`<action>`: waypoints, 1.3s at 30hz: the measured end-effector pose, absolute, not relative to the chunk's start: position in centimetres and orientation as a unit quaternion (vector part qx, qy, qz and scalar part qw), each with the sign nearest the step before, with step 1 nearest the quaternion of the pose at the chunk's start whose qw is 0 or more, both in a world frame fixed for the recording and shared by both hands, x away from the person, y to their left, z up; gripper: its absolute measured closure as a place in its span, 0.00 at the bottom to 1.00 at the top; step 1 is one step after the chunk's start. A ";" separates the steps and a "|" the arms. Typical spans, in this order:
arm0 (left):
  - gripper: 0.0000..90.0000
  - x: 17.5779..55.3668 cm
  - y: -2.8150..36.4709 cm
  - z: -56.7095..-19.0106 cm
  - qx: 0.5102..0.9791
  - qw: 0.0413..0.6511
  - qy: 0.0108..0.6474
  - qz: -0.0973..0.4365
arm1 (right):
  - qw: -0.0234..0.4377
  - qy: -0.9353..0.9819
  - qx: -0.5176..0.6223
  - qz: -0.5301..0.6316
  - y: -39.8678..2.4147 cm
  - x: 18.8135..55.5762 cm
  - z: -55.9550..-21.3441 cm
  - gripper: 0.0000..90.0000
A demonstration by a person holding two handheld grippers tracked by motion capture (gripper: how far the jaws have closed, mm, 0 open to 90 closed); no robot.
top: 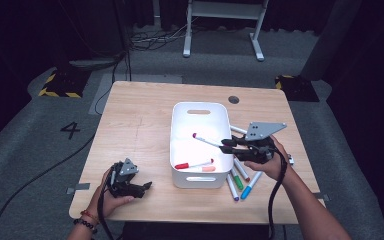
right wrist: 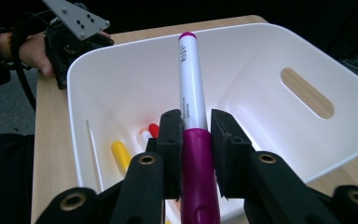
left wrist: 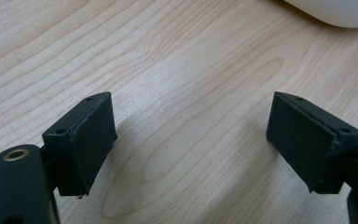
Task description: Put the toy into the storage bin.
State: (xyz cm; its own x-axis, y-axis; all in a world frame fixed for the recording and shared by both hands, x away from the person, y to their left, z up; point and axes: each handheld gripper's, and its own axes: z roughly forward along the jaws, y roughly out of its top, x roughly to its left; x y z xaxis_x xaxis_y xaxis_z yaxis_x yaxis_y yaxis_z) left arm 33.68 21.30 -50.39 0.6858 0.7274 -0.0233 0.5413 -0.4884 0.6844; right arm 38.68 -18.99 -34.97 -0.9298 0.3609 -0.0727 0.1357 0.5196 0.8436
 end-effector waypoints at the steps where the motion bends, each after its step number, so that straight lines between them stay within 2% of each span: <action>1: 0.18 33.7 21.3 -50.4 0.852 0.342 0.373 0.136 | 0.115 0.868 0.140 0.463 -18.7 38.9 -35.1 0.83; 12: 0.18 33.7 21.3 -50.4 0.852 0.343 0.373 0.135 | 0.057 0.912 0.069 0.401 -15.8 41.1 -35.3 0.83; 17: 0.18 33.7 21.3 -50.4 0.852 0.343 0.372 0.136 | 0.047 0.927 0.053 0.367 -14.5 41.3 -36.0 0.83; 34: 0.18 33.7 21.3 -50.4 0.852 0.342 0.373 0.136 | 0.042 0.956 0.060 0.286 -14.7 41.0 -37.2 0.82; 39: 0.18 33.7 21.3 -50.4 0.852 0.342 0.372 0.136 | 0.051 0.953 0.072 0.289 -15.0 41.0 -37.5 0.78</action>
State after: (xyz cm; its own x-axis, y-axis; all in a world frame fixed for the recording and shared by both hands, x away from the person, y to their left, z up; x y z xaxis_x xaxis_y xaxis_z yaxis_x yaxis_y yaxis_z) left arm 33.69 21.30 -50.39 0.6860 0.7272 -0.0233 0.5410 -0.4885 0.6846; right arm 40.97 -15.03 -37.45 -0.9845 0.1667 -0.0547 0.1082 0.8225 0.5583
